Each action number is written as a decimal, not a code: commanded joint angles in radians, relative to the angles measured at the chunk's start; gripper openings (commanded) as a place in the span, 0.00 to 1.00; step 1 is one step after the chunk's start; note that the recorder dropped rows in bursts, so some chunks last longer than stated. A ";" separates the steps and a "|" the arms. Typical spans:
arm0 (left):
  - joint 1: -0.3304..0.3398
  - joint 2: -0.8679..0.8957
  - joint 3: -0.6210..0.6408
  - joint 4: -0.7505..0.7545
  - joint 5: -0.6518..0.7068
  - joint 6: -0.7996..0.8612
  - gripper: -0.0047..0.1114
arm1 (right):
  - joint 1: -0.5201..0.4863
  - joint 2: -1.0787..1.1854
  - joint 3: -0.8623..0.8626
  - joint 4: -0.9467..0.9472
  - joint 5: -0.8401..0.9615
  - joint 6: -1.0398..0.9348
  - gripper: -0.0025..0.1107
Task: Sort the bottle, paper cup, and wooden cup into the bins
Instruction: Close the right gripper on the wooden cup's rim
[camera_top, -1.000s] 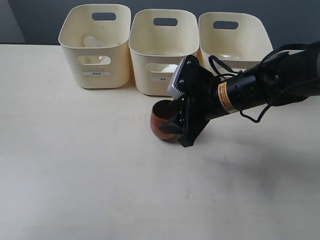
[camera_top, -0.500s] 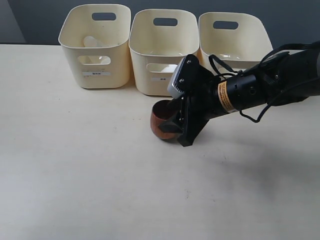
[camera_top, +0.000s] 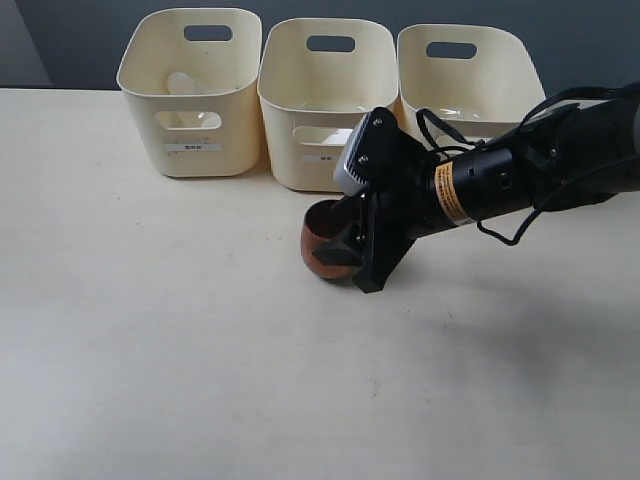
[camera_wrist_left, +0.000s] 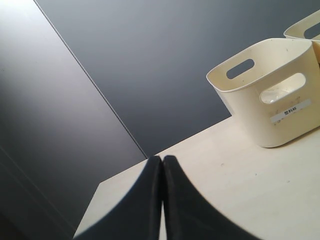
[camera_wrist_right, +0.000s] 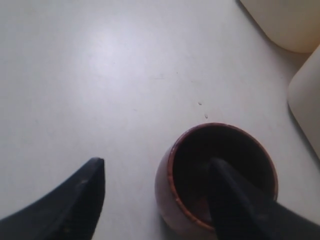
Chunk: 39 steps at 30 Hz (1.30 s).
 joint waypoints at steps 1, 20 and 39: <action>0.000 -0.005 0.002 -0.005 -0.006 -0.003 0.04 | -0.002 0.002 -0.006 0.009 -0.001 -0.006 0.53; 0.000 -0.005 0.002 -0.002 -0.006 -0.003 0.04 | -0.002 0.002 -0.006 0.014 -0.007 -0.002 0.53; 0.000 -0.005 0.002 -0.002 -0.006 -0.003 0.04 | -0.002 0.038 -0.006 0.039 -0.006 -0.032 0.52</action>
